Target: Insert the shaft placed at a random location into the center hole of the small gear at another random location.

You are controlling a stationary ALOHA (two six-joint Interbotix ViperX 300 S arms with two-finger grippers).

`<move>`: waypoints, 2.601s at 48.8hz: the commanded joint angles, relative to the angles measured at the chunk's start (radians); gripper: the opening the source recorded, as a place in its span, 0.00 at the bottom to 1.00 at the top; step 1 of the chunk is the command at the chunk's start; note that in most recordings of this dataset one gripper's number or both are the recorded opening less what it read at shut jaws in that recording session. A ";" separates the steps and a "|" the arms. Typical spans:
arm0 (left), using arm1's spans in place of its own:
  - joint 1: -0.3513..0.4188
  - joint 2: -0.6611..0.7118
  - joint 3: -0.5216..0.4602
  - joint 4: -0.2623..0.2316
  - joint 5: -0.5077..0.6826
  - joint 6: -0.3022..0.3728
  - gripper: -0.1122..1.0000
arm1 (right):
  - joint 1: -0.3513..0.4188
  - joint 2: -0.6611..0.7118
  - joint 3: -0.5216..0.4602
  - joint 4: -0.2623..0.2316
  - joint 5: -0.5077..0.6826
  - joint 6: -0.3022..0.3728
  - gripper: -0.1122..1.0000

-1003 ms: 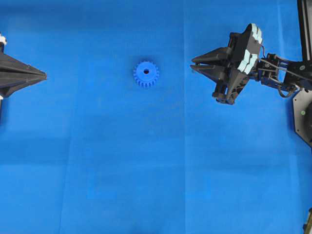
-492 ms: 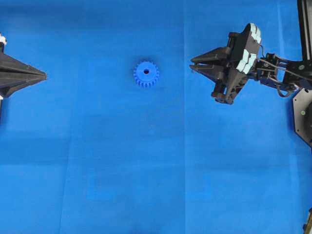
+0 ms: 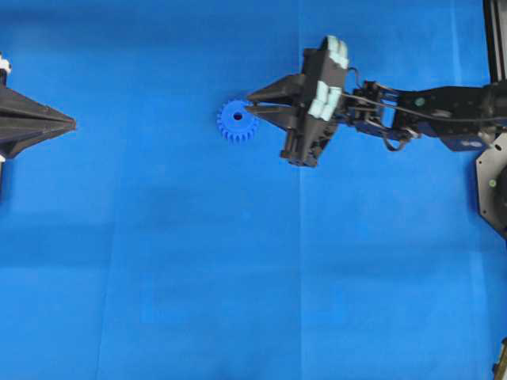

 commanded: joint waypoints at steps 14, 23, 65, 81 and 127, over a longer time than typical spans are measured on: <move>0.002 0.005 -0.008 0.000 -0.003 -0.002 0.10 | -0.006 0.034 -0.081 -0.021 0.014 -0.017 0.12; 0.002 0.005 -0.006 0.000 -0.003 -0.002 0.10 | -0.015 0.069 -0.084 -0.020 0.002 -0.018 0.12; 0.002 0.005 -0.003 0.002 -0.002 -0.002 0.10 | -0.017 -0.009 -0.080 -0.017 -0.020 -0.031 0.12; 0.002 0.003 -0.003 0.002 -0.002 -0.002 0.10 | -0.009 0.005 -0.077 -0.015 -0.028 -0.031 0.12; 0.002 0.005 0.000 0.002 0.000 -0.002 0.10 | -0.008 0.094 -0.077 0.037 -0.104 -0.028 0.12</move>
